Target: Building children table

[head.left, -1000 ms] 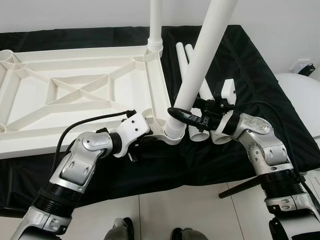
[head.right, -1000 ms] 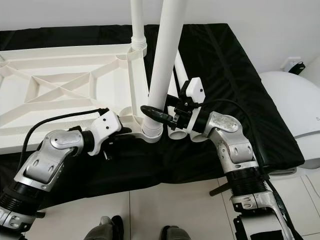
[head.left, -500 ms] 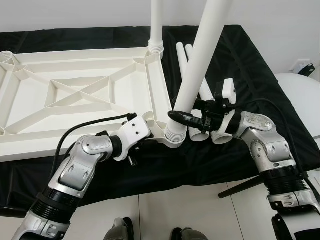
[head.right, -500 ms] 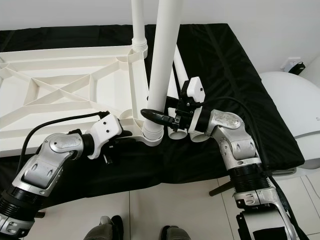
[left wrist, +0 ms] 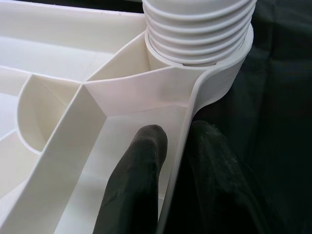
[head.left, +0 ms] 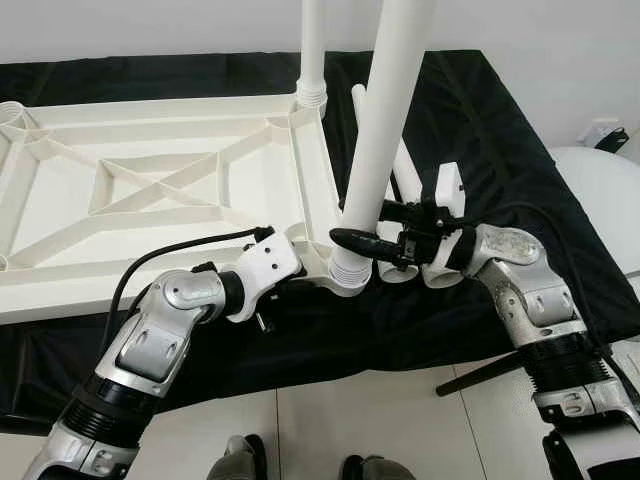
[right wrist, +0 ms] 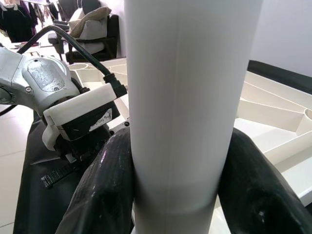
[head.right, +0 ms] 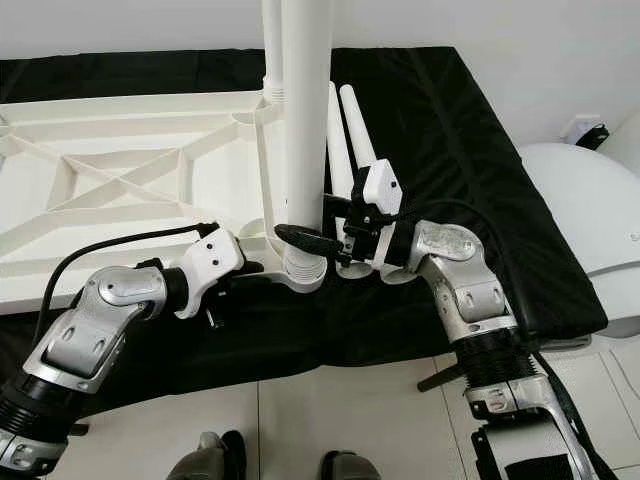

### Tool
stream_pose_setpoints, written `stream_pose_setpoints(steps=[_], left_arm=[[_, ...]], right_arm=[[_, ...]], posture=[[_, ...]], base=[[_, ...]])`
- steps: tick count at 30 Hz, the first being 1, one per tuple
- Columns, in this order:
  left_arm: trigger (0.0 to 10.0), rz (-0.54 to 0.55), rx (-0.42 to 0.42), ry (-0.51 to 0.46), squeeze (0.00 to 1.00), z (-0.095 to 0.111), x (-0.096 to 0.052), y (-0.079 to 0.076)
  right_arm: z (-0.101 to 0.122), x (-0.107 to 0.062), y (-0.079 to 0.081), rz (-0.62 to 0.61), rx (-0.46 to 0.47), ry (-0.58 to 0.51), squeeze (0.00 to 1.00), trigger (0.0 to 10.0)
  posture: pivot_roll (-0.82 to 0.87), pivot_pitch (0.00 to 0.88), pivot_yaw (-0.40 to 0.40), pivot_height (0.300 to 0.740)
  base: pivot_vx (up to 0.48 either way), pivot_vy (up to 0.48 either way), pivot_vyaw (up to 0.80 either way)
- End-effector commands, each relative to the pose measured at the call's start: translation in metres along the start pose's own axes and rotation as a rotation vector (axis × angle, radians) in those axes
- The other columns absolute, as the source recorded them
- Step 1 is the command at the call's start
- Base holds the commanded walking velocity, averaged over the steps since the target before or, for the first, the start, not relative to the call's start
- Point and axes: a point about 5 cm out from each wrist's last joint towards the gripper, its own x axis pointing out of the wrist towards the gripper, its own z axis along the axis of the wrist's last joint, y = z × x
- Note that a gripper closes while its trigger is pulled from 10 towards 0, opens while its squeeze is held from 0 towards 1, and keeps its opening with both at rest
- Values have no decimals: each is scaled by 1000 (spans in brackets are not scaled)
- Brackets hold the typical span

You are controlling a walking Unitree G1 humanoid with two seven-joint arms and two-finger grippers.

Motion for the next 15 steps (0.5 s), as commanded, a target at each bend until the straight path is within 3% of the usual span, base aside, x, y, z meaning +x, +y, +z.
stream_pose_setpoints(steps=[1, 15], left_arm=[[10000, -122, 14, -44, 0, 7, 6, -19], [10000, -111, 18, -48, 0, 9, 6, -16]], right_arm=[[-38, -12, 6, -65, 100, 167, 0, 10000], [-40, -17, 7, -166, 125, 127, 0, 10000]], posture=[[-15, 241, 2, 740], [-20, 239, 1, 740]], base=[[0, 0, 0], [0, 0, 0]])
